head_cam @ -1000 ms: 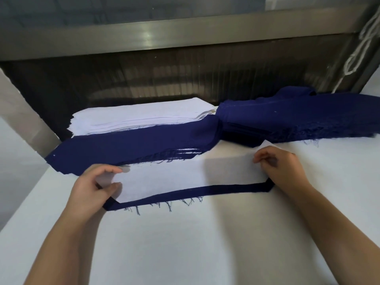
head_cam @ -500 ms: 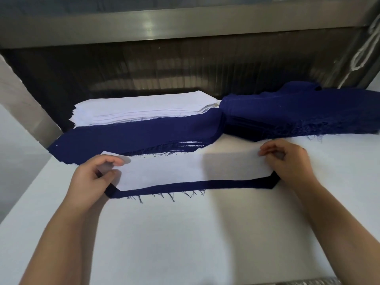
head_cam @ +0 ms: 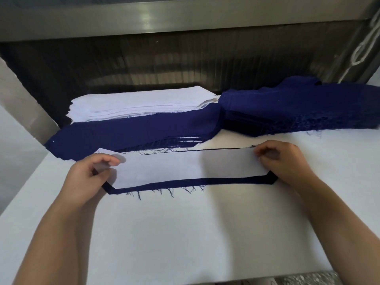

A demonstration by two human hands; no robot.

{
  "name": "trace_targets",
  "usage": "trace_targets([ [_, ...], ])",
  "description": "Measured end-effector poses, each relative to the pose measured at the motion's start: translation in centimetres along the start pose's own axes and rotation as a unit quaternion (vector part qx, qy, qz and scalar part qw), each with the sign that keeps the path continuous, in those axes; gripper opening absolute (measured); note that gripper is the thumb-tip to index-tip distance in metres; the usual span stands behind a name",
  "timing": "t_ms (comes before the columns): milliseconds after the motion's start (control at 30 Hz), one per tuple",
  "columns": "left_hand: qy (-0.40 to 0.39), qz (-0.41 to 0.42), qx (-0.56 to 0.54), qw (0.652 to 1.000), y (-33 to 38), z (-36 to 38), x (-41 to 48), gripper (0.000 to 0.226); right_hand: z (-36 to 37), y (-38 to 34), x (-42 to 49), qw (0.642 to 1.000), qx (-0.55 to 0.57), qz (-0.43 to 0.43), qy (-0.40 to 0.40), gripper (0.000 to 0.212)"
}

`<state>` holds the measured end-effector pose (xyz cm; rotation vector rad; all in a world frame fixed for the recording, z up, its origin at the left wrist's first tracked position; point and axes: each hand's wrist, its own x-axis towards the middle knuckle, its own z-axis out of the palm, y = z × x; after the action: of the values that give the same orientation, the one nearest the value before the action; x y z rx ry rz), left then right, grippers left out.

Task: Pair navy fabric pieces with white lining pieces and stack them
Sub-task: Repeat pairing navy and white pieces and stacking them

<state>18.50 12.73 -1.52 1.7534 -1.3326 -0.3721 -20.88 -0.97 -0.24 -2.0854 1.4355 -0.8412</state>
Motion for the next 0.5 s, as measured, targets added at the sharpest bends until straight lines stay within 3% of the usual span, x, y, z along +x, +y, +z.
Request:
trace_targets([
  [233, -0.003, 0.015, 0.012, 1.000, 0.4, 0.9, 0.0, 0.038, 0.0, 1.0, 0.4, 0.999, -0.045, 0.019, 0.014, 0.027],
  [500, 0.008, -0.001, -0.020, 1.000, -0.4, 0.9, 0.2, 0.051, 0.1, 1.1, 0.3, 0.998, 0.015, 0.015, 0.056, 0.031],
])
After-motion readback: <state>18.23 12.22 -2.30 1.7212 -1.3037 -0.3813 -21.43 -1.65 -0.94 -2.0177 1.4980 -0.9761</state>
